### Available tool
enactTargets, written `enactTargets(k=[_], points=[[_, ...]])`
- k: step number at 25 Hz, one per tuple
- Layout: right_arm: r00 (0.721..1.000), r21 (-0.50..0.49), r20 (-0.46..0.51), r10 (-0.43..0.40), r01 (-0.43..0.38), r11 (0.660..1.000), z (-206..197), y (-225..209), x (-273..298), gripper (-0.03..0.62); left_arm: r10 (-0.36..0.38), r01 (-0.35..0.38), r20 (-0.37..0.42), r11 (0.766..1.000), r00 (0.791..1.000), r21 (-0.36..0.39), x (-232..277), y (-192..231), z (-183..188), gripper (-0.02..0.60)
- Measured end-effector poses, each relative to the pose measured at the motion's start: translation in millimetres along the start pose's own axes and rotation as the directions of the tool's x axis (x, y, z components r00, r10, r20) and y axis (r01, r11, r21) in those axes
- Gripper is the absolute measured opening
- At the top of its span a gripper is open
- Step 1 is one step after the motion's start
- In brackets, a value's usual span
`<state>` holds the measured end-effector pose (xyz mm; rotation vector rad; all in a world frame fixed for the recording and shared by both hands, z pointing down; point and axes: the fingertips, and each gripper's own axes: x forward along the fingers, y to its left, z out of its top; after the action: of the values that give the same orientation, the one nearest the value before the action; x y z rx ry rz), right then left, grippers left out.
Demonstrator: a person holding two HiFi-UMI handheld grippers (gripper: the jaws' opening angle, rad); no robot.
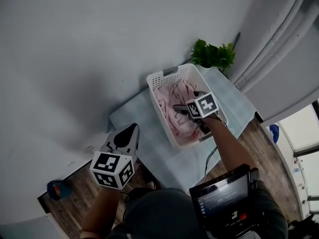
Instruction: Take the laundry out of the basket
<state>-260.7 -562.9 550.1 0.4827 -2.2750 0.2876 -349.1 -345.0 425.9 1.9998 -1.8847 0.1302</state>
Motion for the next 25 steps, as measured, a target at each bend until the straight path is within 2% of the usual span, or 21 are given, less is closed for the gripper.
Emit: enactTargets(k=[3,7,9,14,25], points=[[0.995,-0.006,-0.099,-0.006,0.006,1.0,-17,-9,31,0.501,-0.007,0.007,-0.012,1.0,1.0,-0.013,7,6,-4,0.009],[0.973,-0.04,-0.232,-0.016,0.007,0.999,-46,-19,69,0.549,-0.018,0.017,-0.04,1.0,0.999,-0.024,16,11,-14,0.009],[0.962,-0.018,-0.274,0.009,-0.014,1.0,-60,-19,86,0.57,-0.019,0.017,-0.056,0.999,0.998,-0.031,18,15,-21,0.009],[0.945,0.079,-0.315,0.088,-0.066,0.995,-77,-12,121,0.574,-0.01,0.006,-0.082,0.998,0.997,-0.055,22,31,-31,0.009],[0.916,0.036,-0.393,0.077,-0.068,0.997,-91,-10,153,0.571,-0.002,-0.011,-0.117,0.994,0.993,-0.109,30,48,-56,0.009]])
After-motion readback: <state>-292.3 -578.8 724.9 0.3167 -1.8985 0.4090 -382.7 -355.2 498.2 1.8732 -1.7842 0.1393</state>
